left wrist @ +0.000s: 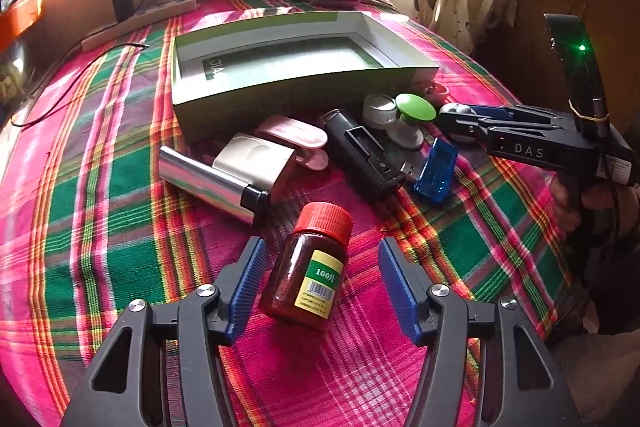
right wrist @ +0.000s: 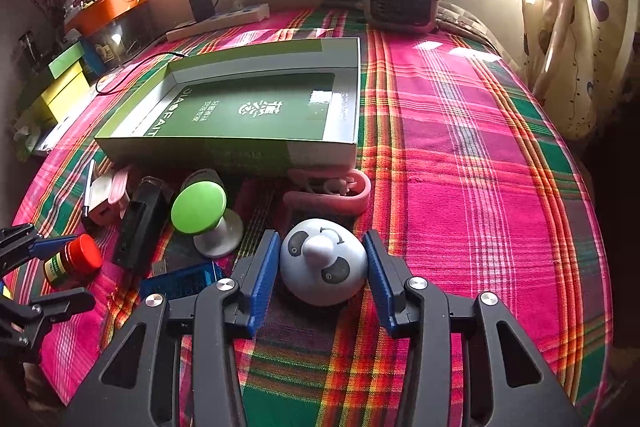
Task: Organize rigid objects
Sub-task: 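Grasp the red-capped brown jar with the left gripper while the right gripper grasps the white round toy, then carry the jar with the left gripper into the green box while the right gripper carries the toy there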
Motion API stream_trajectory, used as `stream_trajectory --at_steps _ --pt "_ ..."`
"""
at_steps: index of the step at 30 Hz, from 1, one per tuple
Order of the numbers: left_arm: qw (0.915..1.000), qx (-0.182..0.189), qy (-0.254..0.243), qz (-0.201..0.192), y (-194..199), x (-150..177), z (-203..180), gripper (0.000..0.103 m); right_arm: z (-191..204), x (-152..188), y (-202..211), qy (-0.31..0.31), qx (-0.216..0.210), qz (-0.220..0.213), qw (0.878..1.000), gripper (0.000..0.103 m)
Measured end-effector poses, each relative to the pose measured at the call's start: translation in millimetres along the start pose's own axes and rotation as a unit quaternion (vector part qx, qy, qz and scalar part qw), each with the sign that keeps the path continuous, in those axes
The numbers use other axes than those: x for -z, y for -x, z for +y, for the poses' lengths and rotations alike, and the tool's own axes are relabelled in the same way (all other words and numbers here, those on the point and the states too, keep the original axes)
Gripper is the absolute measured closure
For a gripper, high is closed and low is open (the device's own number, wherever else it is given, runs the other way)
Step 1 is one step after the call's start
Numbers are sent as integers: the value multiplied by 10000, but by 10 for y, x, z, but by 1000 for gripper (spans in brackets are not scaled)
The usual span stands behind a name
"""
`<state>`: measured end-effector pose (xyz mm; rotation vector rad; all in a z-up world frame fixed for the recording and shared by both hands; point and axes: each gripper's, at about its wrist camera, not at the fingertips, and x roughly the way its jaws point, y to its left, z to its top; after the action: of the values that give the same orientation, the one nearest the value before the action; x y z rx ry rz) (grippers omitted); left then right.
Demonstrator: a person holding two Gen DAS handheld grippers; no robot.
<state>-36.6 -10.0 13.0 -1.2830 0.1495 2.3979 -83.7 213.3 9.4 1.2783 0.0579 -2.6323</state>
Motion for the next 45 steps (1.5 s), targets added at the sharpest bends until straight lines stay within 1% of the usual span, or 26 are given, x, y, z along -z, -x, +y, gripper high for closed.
stream_trajectory --at_steps 4,7,9,15,23,31,45 --pt "10000 13 92 -1 11 3 62 52 20 6 2 64 53 -15 10000 59" --pt "9999 -92 54 -5 10 8 57 57 17 8 1 53 49 -17 10000 59" --pt "9999 -153 59 -13 15 13 66 63 17 9 5 47 72 -21 10000 59" --pt "9997 -185 155 -41 21 17 96 70 7 20 15 24 85 -31 10000 59" --pt "9994 -208 257 -82 25 14 122 71 -11 28 35 -4 117 -70 9999 59" --pt "9986 -227 461 -128 36 4 127 71 -12 35 63 -8 124 -104 9999 59" --pt "9974 -254 544 -392 222 -120 105 71 9 -43 264 10 25 -302 9995 59"
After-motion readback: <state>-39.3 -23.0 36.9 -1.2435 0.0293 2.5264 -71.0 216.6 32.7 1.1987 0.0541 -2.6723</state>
